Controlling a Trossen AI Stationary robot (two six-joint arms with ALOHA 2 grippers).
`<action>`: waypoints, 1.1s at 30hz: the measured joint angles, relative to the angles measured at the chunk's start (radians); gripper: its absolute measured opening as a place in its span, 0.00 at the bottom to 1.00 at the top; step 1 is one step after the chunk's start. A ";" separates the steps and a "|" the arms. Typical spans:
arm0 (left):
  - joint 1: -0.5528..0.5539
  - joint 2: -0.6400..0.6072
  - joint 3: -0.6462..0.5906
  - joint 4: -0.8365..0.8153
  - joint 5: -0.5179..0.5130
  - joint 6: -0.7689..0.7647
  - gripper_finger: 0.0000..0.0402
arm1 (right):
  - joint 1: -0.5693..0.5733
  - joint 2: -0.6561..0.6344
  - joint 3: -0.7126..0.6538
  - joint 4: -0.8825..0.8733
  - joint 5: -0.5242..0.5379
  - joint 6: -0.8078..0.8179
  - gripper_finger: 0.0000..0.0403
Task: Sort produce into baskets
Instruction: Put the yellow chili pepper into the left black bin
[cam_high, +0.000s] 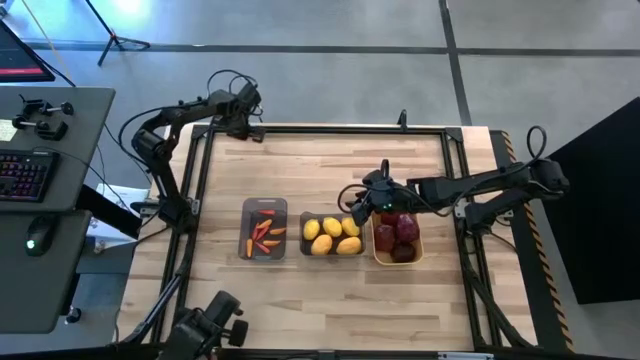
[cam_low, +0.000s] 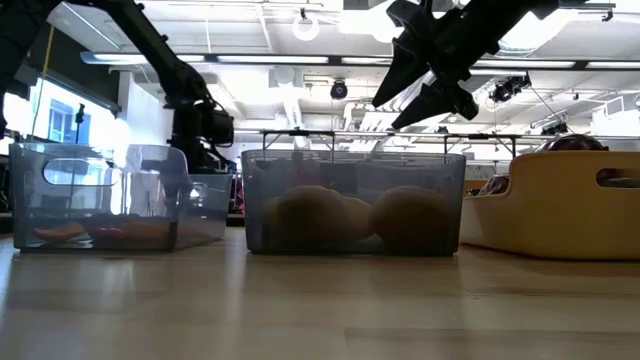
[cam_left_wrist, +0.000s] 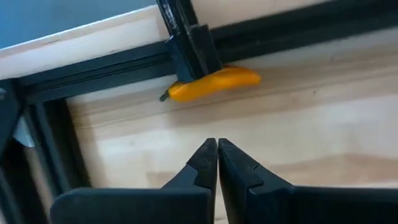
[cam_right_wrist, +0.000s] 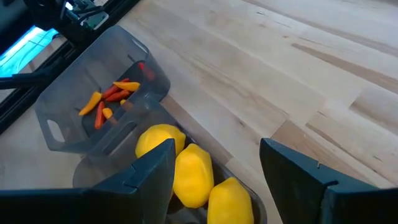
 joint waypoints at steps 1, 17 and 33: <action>0.001 -0.013 -0.020 0.030 0.000 -0.013 0.00 | 0.000 0.000 0.000 0.000 -0.003 0.002 0.55; 0.105 -0.044 -0.097 0.279 -0.002 -0.110 0.00 | 0.000 0.000 0.000 -0.002 -0.005 0.009 0.55; 0.107 -0.024 -0.097 0.210 0.009 -0.198 0.00 | -0.002 0.000 0.000 -0.016 0.048 0.020 0.55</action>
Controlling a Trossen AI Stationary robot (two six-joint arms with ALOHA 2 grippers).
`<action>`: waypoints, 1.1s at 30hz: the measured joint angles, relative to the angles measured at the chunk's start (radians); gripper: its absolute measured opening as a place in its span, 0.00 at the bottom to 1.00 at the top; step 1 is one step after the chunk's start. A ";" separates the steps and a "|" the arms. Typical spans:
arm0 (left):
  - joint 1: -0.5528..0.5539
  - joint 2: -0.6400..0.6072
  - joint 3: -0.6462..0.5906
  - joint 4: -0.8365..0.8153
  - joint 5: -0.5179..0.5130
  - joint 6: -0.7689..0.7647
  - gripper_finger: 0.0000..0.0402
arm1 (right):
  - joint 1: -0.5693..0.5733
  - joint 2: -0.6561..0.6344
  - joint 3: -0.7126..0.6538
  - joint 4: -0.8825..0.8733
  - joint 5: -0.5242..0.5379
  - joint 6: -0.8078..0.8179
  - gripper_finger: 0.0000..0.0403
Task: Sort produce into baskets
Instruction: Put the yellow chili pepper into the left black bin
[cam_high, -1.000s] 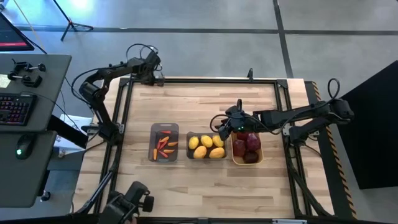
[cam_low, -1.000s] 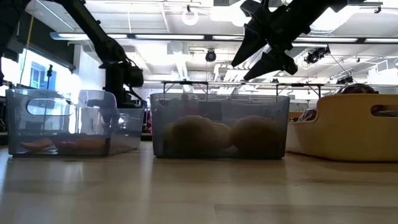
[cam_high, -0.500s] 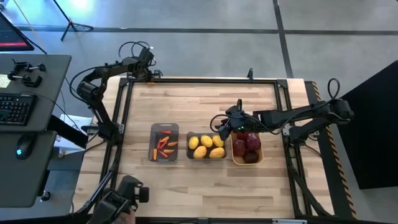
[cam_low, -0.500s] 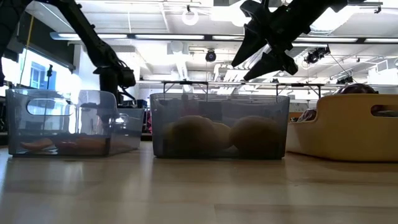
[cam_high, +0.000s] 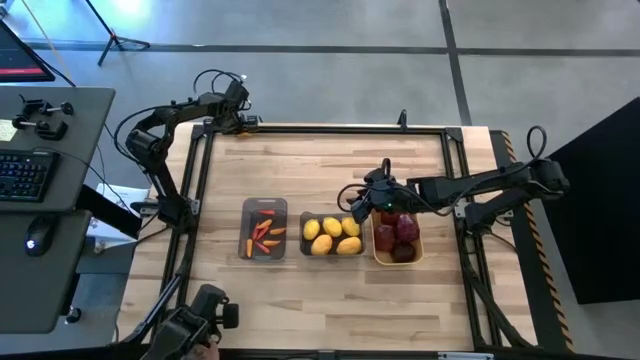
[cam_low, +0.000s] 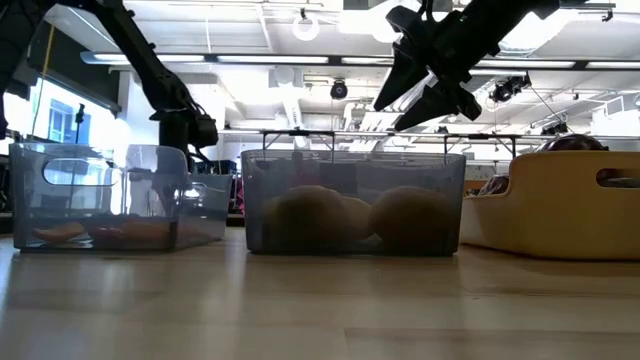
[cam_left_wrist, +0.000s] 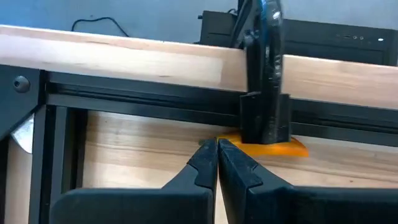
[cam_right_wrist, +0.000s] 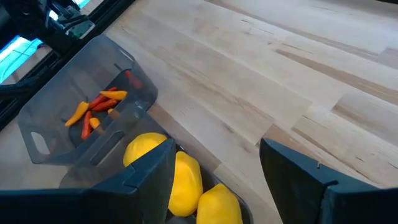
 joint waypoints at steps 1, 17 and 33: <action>0.000 0.004 0.000 -0.004 0.001 -0.001 0.00 | 0.000 0.000 0.000 0.000 0.001 0.000 0.55; 0.019 0.061 0.002 0.032 0.050 0.000 0.00 | 0.000 0.000 0.000 -0.008 0.002 -0.003 0.55; -0.082 0.078 0.001 0.039 0.006 0.045 0.00 | -0.009 0.000 0.000 -0.018 -0.009 -0.021 0.55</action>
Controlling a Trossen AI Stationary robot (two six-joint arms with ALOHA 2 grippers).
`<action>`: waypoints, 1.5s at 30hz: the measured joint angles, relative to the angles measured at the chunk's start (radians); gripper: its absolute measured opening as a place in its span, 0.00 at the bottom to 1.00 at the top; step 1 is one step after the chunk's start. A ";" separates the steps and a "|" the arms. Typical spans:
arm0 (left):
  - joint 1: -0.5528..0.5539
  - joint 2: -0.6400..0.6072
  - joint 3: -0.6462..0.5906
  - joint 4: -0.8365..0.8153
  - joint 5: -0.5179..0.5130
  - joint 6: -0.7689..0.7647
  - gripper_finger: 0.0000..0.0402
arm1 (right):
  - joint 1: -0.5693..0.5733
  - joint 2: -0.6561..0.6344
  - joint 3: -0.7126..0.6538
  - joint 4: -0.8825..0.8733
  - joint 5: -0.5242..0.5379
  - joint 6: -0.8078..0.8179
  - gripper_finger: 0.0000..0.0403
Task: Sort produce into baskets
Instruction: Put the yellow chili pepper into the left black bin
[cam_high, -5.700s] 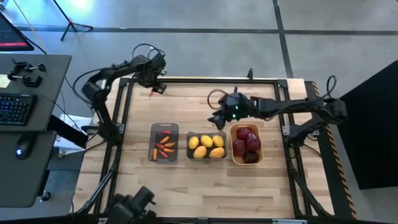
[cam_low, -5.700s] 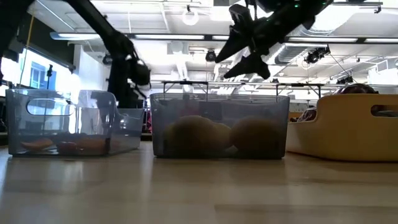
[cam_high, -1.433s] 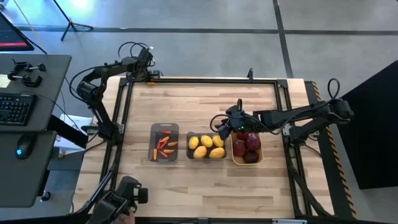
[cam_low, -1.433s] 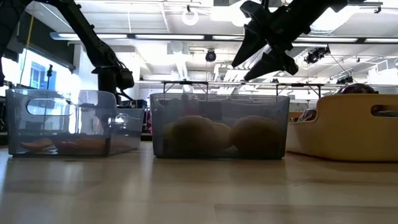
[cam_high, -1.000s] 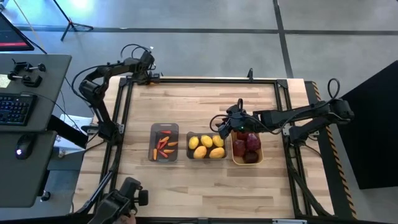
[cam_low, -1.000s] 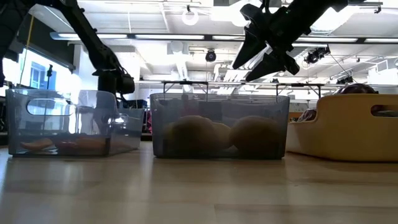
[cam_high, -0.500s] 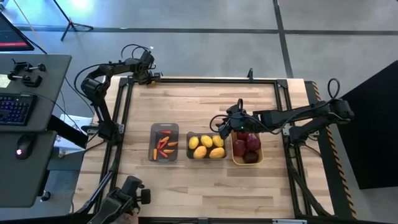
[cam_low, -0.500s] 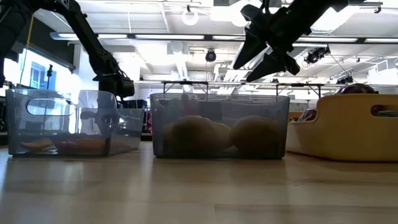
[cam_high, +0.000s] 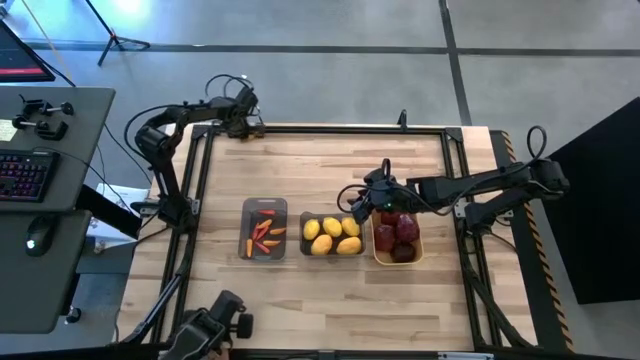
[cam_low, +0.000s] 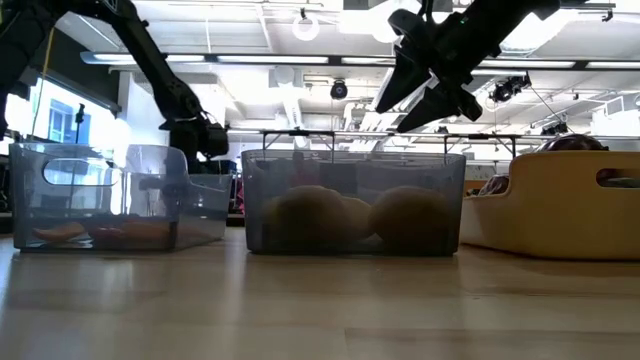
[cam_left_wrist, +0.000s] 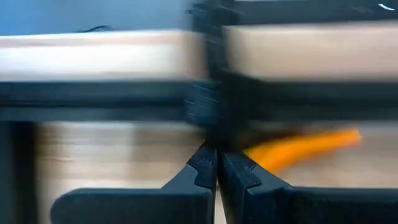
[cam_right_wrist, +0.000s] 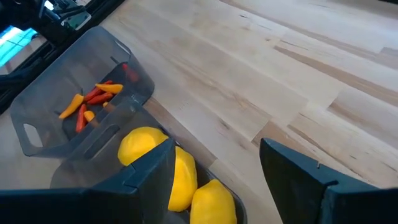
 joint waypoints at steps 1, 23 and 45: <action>-0.012 0.000 0.001 -0.001 0.013 0.003 0.00 | -0.002 0.000 0.000 0.000 0.000 -0.004 0.55; -0.169 -0.127 0.035 -0.036 0.043 0.015 0.00 | -0.037 0.000 0.000 -0.001 0.002 -0.036 0.55; -0.090 -0.078 0.035 -0.009 0.116 0.243 0.36 | -0.072 0.000 0.000 -0.001 0.001 -0.067 0.55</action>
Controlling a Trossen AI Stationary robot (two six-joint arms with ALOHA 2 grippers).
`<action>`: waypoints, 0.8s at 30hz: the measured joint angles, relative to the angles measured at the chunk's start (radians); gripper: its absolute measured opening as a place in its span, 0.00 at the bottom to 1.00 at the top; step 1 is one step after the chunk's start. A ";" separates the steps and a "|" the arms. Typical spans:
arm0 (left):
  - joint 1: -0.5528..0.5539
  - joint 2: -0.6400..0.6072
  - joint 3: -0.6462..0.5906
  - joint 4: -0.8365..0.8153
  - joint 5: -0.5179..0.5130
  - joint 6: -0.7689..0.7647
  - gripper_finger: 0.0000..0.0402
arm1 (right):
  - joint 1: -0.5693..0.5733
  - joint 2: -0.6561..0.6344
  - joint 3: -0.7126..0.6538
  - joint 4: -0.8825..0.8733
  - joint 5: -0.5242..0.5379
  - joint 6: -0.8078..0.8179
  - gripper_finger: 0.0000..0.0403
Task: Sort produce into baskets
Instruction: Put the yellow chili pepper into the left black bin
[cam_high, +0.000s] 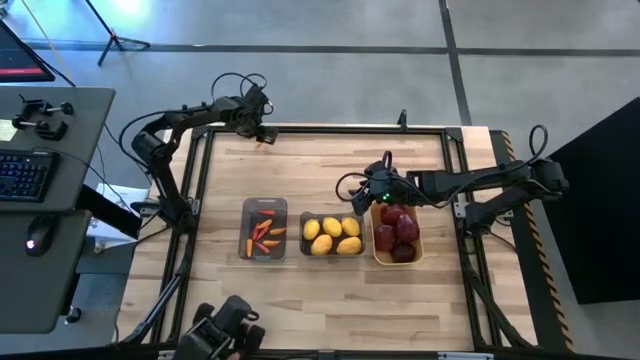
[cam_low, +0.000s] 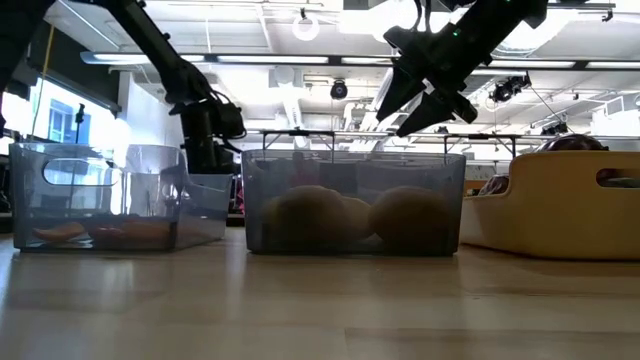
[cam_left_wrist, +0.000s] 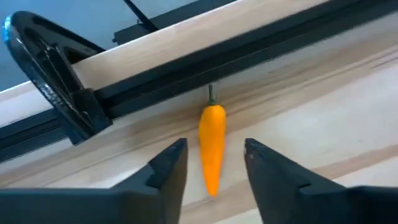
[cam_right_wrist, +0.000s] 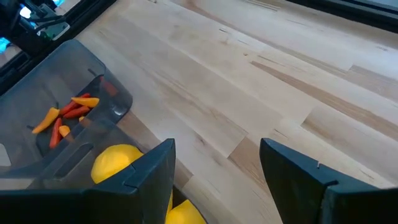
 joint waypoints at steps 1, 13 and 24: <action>0.000 0.003 0.000 0.000 0.000 -0.005 0.39 | 0.000 0.000 0.000 0.000 0.000 0.007 0.55; -0.009 0.078 0.001 0.030 0.001 0.016 0.52 | 0.000 0.000 0.000 0.000 0.000 0.039 0.55; -0.070 0.106 0.005 0.033 -0.012 0.057 0.08 | 0.000 0.000 0.000 0.000 0.001 0.039 0.55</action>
